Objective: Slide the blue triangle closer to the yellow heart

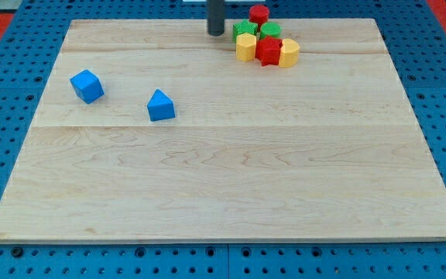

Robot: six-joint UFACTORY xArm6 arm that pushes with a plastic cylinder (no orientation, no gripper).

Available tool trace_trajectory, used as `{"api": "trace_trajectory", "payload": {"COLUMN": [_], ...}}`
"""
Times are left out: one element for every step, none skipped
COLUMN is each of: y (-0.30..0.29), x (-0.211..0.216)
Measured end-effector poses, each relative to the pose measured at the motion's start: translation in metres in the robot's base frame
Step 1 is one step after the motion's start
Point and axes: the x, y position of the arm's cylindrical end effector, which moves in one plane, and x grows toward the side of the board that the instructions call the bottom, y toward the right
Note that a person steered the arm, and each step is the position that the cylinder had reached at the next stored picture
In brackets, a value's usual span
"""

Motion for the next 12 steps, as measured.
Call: {"api": "trace_trajectory", "payload": {"y": [-0.038, -0.074, -0.083, -0.084, -0.072, -0.057, -0.043, -0.030, -0.008, 0.011, 0.040, 0.067], "x": [0.050, 0.104, 0.133, 0.167, 0.187, 0.193, 0.210, 0.226, 0.217, 0.210, 0.210, 0.204]}}
